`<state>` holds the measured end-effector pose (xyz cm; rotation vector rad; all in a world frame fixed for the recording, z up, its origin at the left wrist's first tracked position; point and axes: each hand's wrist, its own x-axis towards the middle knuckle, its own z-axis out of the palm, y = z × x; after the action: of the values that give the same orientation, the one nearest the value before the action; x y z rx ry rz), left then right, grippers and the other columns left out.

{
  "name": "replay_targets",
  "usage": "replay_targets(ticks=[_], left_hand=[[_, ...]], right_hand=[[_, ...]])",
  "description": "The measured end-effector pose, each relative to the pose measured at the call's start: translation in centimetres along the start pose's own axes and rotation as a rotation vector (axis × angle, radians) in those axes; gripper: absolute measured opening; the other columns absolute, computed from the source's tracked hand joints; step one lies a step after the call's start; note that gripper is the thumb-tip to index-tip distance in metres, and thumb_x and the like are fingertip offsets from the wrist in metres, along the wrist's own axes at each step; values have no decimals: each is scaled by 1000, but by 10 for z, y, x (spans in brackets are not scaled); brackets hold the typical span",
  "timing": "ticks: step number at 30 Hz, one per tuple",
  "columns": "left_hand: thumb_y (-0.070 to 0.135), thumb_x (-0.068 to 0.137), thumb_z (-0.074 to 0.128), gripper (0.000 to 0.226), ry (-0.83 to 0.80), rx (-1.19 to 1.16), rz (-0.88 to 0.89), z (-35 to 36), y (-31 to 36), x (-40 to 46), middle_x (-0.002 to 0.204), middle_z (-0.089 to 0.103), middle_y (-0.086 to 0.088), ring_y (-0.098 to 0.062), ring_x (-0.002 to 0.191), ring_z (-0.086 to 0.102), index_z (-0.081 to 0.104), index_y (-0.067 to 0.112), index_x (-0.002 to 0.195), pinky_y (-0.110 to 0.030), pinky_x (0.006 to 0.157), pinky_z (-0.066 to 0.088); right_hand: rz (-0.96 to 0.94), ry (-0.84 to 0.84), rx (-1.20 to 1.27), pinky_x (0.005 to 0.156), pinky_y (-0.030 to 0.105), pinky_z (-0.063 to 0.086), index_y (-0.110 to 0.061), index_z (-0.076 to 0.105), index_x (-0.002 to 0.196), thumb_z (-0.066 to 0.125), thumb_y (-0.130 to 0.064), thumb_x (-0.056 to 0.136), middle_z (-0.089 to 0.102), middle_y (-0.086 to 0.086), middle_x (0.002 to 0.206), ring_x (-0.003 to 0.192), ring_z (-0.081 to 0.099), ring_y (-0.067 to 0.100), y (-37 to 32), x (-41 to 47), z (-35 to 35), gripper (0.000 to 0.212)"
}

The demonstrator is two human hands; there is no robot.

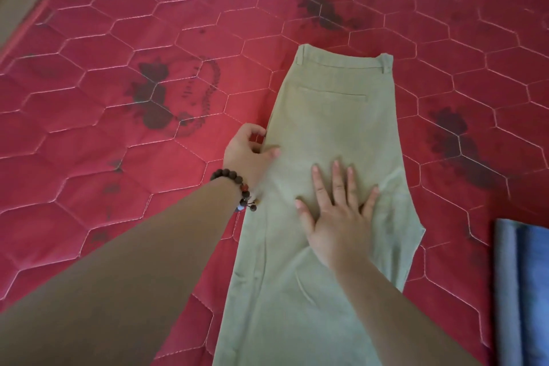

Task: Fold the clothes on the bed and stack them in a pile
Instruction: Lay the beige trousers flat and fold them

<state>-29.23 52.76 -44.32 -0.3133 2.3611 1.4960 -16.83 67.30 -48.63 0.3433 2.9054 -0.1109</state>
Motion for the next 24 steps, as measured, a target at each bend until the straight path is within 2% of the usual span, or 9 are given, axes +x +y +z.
replay_targets(ticks=[4, 7, 9, 12, 15, 17, 19, 21, 24], left_hand=[[26, 91, 67, 17, -290, -90, -252, -27, -12, -13, 92, 73, -9, -21, 75, 71, 62, 12, 99, -42, 77, 60], [23, 89, 70, 23, -516, -48, -370, -43, -22, -25, 96, 75, -11, -24, 86, 73, 68, 4, 103, -39, 78, 60], [20, 86, 73, 23, -494, -51, -383, -45, -24, -29, 92, 76, -10, -22, 84, 74, 70, 2, 99, -34, 74, 61], [19, 83, 75, 22, -366, -47, -369, -40, -24, -32, 83, 76, -6, -16, 73, 74, 70, 1, 96, -26, 61, 59], [25, 89, 70, 25, -319, -94, -425, -37, -23, -42, 84, 74, -9, -19, 66, 71, 68, 1, 95, -31, 60, 60], [41, 95, 57, 40, -394, -145, -572, -43, -24, -49, 91, 71, -16, -25, 70, 69, 67, 3, 92, -36, 65, 60], [56, 97, 41, 61, -521, -168, -687, -52, -31, -57, 97, 73, -18, -29, 79, 71, 70, 2, 95, -37, 68, 58], [57, 96, 42, 64, -602, -155, -719, -54, -40, -71, 101, 73, -17, -29, 88, 71, 71, 1, 105, -38, 75, 56], [26, 92, 64, 33, -518, -72, -619, -47, -51, -92, 94, 75, -12, -23, 84, 72, 66, -2, 109, -37, 80, 59]], right_hand=[[12, 26, 64, 114, 63, -11, -34, -5, 153, 12, -65, 94, -12, 1, 161, 148, -16, 25, -9, -5, -4, 68], [-224, 33, 74, 116, 62, 0, -32, 5, 154, 17, -65, 95, -4, -1, 163, 150, -8, 22, -13, -24, 1, 69], [-264, 34, 43, 117, 60, 3, -33, 10, 154, 16, -68, 95, 2, -2, 163, 150, -2, 22, 2, -36, 6, 70], [-59, 49, 7, 119, 55, -2, -33, 4, 155, 7, -65, 95, 2, -1, 163, 150, -4, 19, 40, -44, 8, 68], [166, 17, -23, 117, 57, -6, -25, 0, 155, -1, -52, 99, -3, -2, 163, 149, -8, 14, 61, -49, 6, 62], [228, 29, -2, 117, 58, -5, -17, 4, 155, 10, -42, 101, -2, 2, 163, 149, -9, 17, 53, -52, 3, 60], [119, 89, 72, 118, 58, 2, -9, 18, 153, 35, -30, 101, 8, 7, 162, 150, -2, 22, 28, -58, -2, 59], [-151, 129, 150, 117, 59, 14, -6, 30, 149, 50, -25, 96, 21, 10, 159, 147, 9, 27, -11, -73, -2, 60], [-325, -2, 113, 118, 57, 11, -16, 16, 154, 21, -46, 101, 7, 0, 161, 149, 3, 22, -44, -95, 8, 61]])
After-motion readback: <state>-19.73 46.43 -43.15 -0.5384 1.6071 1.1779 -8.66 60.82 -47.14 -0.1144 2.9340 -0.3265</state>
